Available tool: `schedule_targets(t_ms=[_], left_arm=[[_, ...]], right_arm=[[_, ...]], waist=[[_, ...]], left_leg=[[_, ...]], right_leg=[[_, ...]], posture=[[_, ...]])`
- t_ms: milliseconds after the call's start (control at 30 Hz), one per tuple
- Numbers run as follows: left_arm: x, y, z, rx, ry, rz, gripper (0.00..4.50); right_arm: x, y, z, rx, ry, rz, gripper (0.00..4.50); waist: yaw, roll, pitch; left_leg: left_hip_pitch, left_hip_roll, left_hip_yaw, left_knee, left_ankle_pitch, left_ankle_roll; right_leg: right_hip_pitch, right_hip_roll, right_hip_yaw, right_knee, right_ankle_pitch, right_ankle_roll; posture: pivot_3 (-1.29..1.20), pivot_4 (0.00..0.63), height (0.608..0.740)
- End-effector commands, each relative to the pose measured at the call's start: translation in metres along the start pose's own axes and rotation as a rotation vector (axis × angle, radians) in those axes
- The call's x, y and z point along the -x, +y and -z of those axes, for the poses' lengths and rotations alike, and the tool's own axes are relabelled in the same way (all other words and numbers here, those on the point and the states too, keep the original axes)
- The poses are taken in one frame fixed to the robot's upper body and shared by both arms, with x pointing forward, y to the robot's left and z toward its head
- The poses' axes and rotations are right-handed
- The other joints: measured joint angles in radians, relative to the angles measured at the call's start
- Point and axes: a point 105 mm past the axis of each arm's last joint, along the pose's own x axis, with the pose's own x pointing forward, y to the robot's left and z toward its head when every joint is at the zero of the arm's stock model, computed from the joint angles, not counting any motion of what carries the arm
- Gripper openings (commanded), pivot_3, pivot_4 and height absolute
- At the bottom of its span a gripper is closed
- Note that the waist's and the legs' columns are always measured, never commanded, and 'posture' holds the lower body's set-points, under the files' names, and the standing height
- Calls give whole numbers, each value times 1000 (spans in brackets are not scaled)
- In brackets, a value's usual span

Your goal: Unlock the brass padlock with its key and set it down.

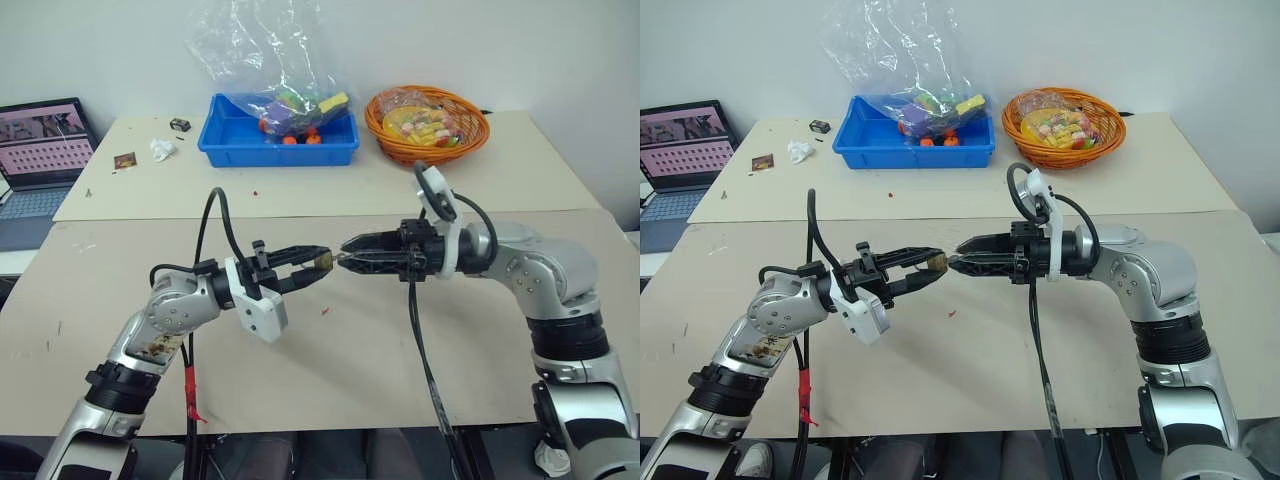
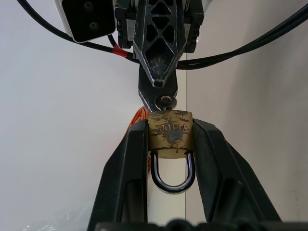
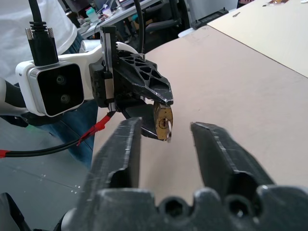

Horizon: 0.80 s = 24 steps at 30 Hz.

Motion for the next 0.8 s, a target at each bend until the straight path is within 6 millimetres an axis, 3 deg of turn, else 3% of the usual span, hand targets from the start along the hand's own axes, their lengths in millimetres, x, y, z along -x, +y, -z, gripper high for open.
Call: schedule_targets(t_ms=[33, 100, 467, 633, 800], left_arm=[[0, 12, -10, -32, -32, -40, 828], [0, 12, -10, -32, -33, -40, 828], [-1, 13, -10, -35, -31, -41, 828], [-1, 13, -11, -35, -31, -43, 828], [-1, 12, -11, -34, -29, -47, 828]], right_arm=[[2, 8, -9, 33, -15, -23, 538], [2, 9, -10, 35, -16, -29, 103], [-3, 13, -10, 1, -12, -42, 103], [-9, 6, -9, -281, -43, -48, 103], [-12, 14, -12, -536, -67, -166, 103]], waist=[[0, 0, 0], [0, 0, 0], [0, 0, 0], [-4, 0, 0], [0, 0, 0]], left_leg=[[0, 0, 0, 0, 0, 0], [0, 0, 0, 0, 0, 0], [0, 0, 0, 0, 0, 0], [0, 0, 1, 0, 0, 0], [1, 1, 1, 0, 0, 0]], right_leg=[[0, 0, 0, 0, 0, 0], [0, 0, 0, 0, 0, 0], [0, 0, 0, 0, 0, 0], [0, 0, 0, 0, 0, -1], [0, 0, 1, 1, 1, -1]], posture=[[0, 150, 740], [0, 150, 740], [0, 150, 740], [0, 150, 740], [0, 150, 740]])
